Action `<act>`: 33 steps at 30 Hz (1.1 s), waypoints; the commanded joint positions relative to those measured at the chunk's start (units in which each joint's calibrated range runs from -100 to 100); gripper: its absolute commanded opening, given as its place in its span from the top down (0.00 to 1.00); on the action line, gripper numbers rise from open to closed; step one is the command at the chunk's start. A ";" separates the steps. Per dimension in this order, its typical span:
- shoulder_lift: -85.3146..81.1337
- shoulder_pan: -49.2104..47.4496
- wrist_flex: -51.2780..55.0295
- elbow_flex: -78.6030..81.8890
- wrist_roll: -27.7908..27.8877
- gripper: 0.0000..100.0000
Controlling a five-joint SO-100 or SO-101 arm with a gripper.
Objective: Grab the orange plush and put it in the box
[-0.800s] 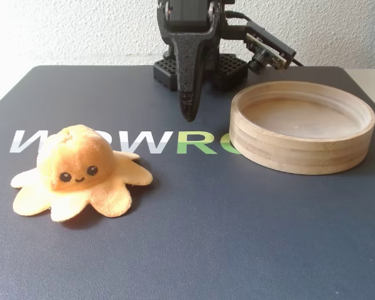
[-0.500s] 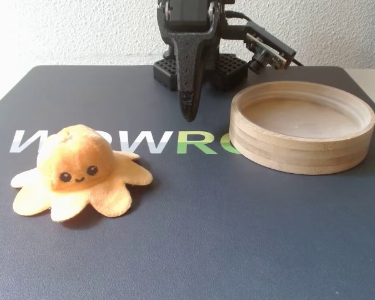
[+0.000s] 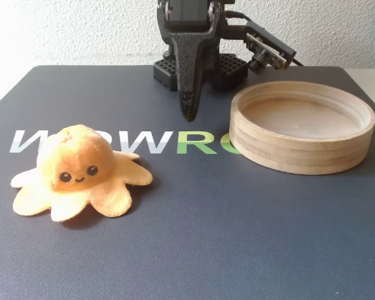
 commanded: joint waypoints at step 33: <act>1.16 0.08 -0.37 -6.08 -0.15 0.96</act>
